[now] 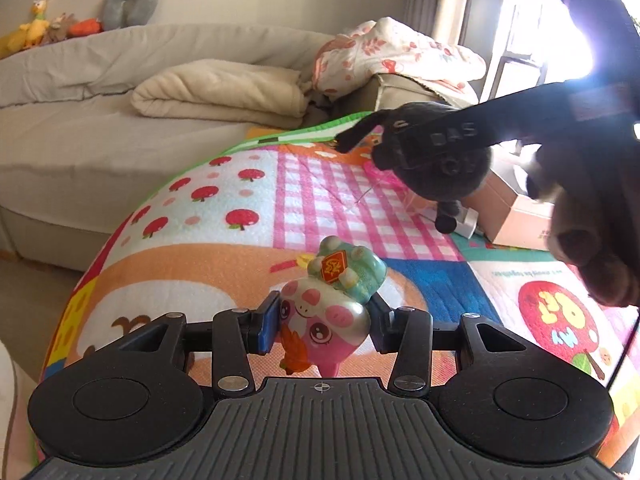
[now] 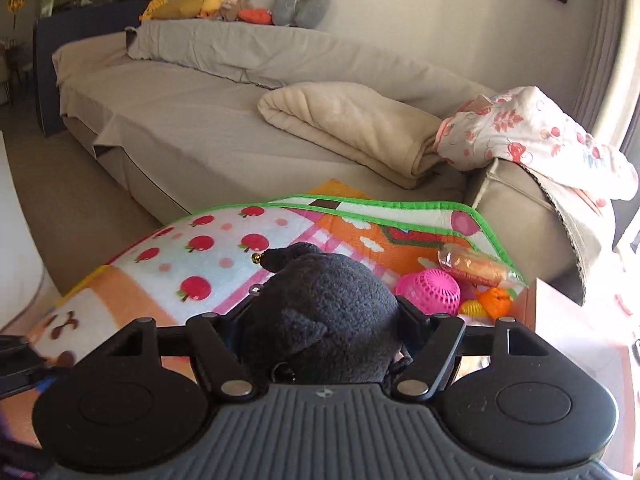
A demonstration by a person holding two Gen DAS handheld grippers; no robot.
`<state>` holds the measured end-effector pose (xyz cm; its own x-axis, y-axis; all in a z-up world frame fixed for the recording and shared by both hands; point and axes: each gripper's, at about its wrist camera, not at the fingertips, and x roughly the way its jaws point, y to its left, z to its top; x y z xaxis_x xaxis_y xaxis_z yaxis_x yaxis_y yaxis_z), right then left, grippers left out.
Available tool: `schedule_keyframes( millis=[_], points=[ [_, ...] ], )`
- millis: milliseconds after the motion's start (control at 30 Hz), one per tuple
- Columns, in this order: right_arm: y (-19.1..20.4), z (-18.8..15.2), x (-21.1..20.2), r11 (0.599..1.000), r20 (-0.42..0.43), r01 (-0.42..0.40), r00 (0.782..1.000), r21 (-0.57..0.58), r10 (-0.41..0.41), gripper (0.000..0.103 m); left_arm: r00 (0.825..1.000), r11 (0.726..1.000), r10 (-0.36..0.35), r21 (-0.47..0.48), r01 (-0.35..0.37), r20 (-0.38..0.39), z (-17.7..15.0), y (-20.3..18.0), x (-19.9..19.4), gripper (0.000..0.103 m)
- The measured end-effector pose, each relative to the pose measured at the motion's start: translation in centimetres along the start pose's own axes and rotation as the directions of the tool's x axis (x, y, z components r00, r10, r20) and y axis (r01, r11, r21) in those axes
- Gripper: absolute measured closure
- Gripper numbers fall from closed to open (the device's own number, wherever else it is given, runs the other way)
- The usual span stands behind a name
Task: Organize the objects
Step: 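Grasp the black plush cat with the right tool while the left tool grasps the squishy toy, then drop the plush cat and squishy toy into the pink box with both tools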
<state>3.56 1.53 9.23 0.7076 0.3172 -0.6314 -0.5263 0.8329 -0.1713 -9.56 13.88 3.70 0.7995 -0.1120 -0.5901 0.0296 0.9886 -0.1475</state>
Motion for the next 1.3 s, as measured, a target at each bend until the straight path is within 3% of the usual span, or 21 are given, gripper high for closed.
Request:
schedule_keyframes(
  millis=[167,267,400,500,600,700,767,833,900,1067,1167,1233,1300],
  points=[
    [-2.9,-5.3,-7.0,0.999,0.040,-0.008,0.999,0.053,0.006,0.031,1.000,0.999,-0.018,0.049,0.019,-0.015,0.6,-2.9,-0.2,0.055],
    [-4.9,-9.1,-9.9,0.993,0.043,0.070,0.996,0.094,-0.075,0.031,0.999,0.995,-0.049,0.083,0.049,0.002,2.5,-5.1,-0.1,0.055],
    [-6.9,-14.0,-12.4,0.975,0.051,0.186,0.980,0.117,-0.193,0.031,0.988,0.982,-0.151,0.114,0.148,0.025,7.1,-9.8,2.0,0.055],
    [-8.9,-16.4,-13.2,0.960,0.037,0.226,0.971,0.166,-0.235,0.031,0.970,0.962,-0.244,0.132,0.240,0.011,10.7,-15.2,5.8,0.055],
    [-11.0,-18.1,-13.3,0.940,0.016,0.243,0.967,0.239,-0.254,0.031,0.963,0.955,-0.271,0.121,0.270,-0.006,13.1,-20.2,10.3,0.055],
    [-12.5,-19.1,-12.7,0.923,-0.008,0.248,0.966,0.295,-0.258,0.031,0.959,0.958,-0.282,0.054,0.282,-0.012,14.3,-23.4,15.0,0.054],
    [-13.2,-19.3,-12.3,0.917,-0.019,0.243,0.968,0.317,-0.250,0.031,0.969,0.970,-0.243,0.025,0.244,-0.045,14.3,-24.5,17.7,0.052],
    [-13.6,-19.4,-12.1,0.916,-0.020,0.235,0.970,0.325,-0.242,0.031,0.980,0.989,-0.134,0.039,0.141,-0.148,13.8,-25.2,20.1,0.052],
    [-13.7,-19.6,-12.0,0.917,-0.017,0.226,0.972,0.328,-0.234,0.031,0.978,0.993,-0.083,0.063,0.097,-0.192,13.1,-24.9,20.9,0.053],
    [-14.1,-19.6,-10.8,0.913,-0.040,0.213,0.976,0.348,-0.213,0.031,0.993,0.990,-0.101,0.097,0.107,-0.062,12.8,-22.8,18.6,0.053],
    [-14.0,-19.2,-10.1,0.918,-0.049,0.205,0.979,0.340,-0.200,0.031,0.990,0.964,-0.127,0.227,0.136,-0.054,12.8,-23.1,17.5,0.052],
    [-14.0,-18.7,-9.9,0.919,-0.051,0.202,0.979,0.340,-0.197,0.031,0.988,0.977,-0.150,0.161,0.144,0.029,13.1,-22.0,15.7,0.053],
    [-14.6,-17.9,-10.3,0.911,-0.038,0.195,0.980,0.365,-0.194,0.031,0.976,0.978,-0.200,0.070,0.194,0.082,13.2,-19.8,13.6,0.053]
  ],
)
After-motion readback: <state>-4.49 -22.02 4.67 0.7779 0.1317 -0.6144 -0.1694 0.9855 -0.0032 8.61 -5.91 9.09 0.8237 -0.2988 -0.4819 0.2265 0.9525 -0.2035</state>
